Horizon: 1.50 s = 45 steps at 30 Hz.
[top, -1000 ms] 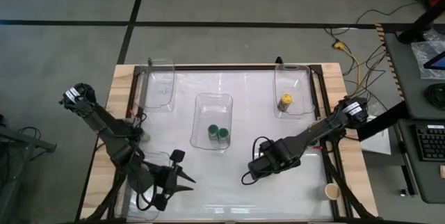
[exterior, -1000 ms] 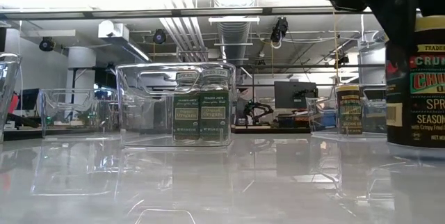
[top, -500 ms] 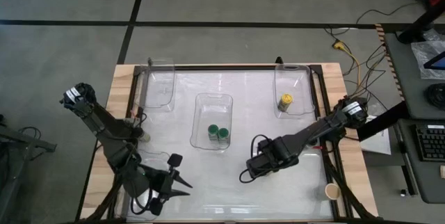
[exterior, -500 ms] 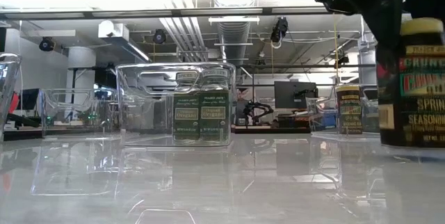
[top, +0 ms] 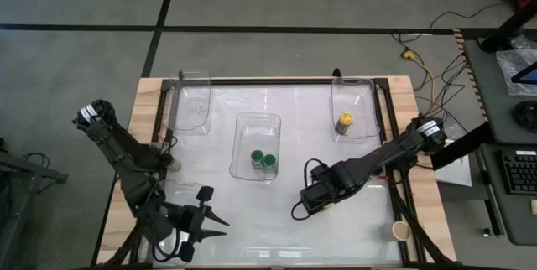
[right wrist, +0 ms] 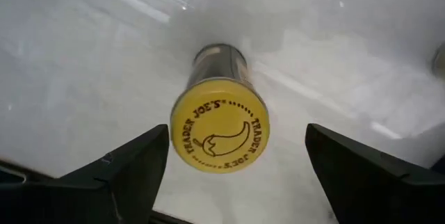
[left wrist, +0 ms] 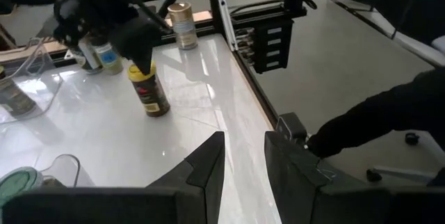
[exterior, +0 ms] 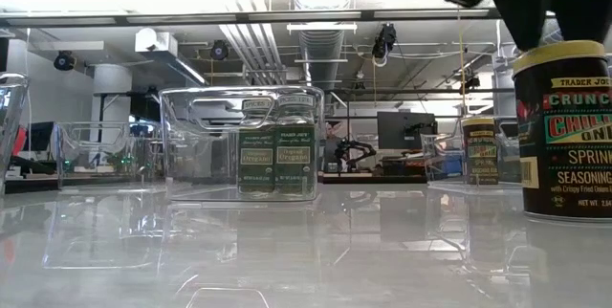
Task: Sort spices by type
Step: Put the yellow seasoning bottle into the top right transparent bin
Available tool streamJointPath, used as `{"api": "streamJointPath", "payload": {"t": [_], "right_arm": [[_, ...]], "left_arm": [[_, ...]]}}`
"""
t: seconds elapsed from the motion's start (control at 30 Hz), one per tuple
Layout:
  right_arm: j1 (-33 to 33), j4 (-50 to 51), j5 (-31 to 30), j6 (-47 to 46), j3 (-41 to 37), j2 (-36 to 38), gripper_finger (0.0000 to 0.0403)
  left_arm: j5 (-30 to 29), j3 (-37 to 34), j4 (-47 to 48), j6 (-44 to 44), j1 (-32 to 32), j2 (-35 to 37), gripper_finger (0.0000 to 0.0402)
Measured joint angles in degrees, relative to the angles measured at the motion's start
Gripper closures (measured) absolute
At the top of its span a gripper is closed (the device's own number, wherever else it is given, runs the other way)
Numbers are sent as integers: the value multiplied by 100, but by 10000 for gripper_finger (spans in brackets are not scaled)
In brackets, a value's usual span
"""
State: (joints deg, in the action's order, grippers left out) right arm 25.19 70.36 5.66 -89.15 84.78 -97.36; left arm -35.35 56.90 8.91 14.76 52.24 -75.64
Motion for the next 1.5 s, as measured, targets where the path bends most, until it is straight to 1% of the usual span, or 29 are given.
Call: {"api": "streamJointPath", "payload": {"t": [0.1,0.17,0.23,0.3,0.37,0.47,0.6,0.7,0.77,0.87,1.13,1.2,1.43,1.5], "right_arm": [[2,-31,-137,329,58,136,65],[2,-92,-220,892,163,177,59],[5,-103,-224,1927,281,181,54],[55,-145,-235,3206,335,179,53],[137,-182,-254,4357,336,179,57],[263,-181,-287,5832,330,172,65],[425,-180,-561,7339,327,172,73],[515,-184,-593,8121,323,170,72],[542,-188,-608,8360,306,168,68],[531,-176,-630,8393,245,168,63],[339,-154,-525,7690,56,109,75],[343,-220,-541,7701,17,111,75],[362,-229,-521,7742,-139,78,47],[326,-256,-521,7811,-164,29,45]], "left_arm": [[-153,0,-2,193,70,-17,313],[-306,-2,7,299,109,-18,313],[-488,-2,-2,349,121,-20,313],[-768,-2,-2,376,124,-19,313],[-1048,-2,-8,379,121,-19,313],[-1414,-2,-24,379,101,-19,313],[-1713,-2,-39,380,93,-17,313],[-1987,-2,-38,378,86,-17,313],[-2128,-2,-36,370,86,-17,313],[-2235,-2,-35,293,82,-17,313],[-2533,-2,-32,80,80,-17,313],[-2575,-2,-28,74,76,-17,313],[-2582,-2,-15,31,74,-17,313],[-2582,-2,-11,31,76,-17,313]]}}
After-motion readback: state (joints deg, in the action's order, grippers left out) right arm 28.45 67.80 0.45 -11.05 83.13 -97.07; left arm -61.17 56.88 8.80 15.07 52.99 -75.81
